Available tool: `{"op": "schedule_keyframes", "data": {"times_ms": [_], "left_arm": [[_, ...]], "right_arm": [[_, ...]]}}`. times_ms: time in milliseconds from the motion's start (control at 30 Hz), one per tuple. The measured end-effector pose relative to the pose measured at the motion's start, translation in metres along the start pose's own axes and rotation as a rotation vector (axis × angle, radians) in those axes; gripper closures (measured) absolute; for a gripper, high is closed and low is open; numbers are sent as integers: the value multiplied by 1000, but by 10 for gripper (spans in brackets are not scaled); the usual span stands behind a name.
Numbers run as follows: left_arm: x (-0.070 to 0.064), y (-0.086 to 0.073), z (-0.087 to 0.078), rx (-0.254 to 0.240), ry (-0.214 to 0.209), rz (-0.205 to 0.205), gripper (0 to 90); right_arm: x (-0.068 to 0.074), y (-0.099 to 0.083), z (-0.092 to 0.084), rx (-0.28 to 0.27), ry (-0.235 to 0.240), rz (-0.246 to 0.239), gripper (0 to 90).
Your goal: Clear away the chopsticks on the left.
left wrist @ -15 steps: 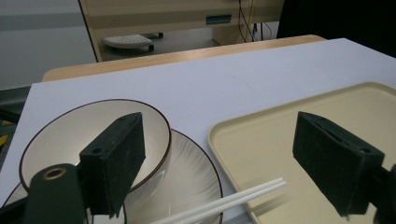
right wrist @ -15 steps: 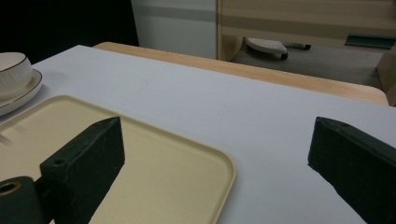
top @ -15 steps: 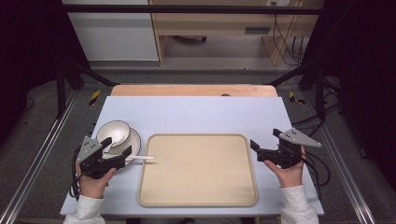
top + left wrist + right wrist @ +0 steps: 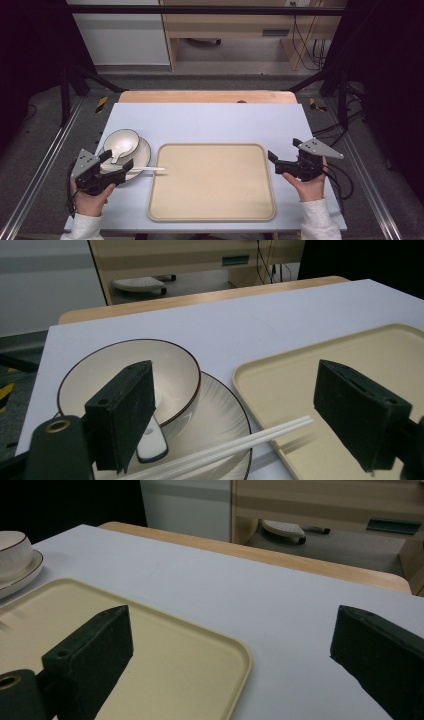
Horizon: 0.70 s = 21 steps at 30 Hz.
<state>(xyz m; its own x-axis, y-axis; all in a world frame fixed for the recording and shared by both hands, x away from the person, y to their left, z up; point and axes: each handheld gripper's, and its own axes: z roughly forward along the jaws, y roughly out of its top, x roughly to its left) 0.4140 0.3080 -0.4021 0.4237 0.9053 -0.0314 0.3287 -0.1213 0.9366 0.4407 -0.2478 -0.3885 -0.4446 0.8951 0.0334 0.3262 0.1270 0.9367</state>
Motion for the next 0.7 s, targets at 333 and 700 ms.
{"op": "schedule_keyframes", "data": {"times_ms": [333, 700], "left_arm": [[10, -7, -11, 30, -7, -4, 160], [19, -18, -24, 77, -27, 11, 146]], "right_arm": [[4, 1, 0, 7, 6, -9, 34], [5, 2, -2, 9, 17, -8, 32]]}}
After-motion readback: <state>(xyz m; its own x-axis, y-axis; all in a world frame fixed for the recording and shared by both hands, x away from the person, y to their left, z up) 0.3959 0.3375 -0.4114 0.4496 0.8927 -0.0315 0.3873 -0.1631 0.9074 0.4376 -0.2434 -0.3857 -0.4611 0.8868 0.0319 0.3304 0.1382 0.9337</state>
